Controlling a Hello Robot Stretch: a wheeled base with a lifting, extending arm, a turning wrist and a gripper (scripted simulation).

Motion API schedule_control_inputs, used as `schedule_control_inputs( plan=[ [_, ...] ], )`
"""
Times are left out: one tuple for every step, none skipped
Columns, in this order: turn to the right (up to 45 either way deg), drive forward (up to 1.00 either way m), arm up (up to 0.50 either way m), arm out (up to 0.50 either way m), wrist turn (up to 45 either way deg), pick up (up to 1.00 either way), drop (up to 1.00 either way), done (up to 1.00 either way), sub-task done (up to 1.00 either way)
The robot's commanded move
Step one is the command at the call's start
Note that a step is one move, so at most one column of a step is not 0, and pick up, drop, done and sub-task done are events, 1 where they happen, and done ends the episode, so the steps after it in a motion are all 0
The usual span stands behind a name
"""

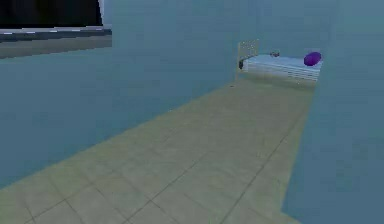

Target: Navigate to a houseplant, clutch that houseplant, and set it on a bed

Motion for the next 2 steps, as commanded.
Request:
schedule_control_inputs(
  plan=[
    [-45.0,0.00,0.00,0.00,0.0,0.00,0.00,0.00,0.00],
    [-45.0,0.00,0.00,0.00,0.0,0.00,0.00,0.00,0.00]
  ],
)
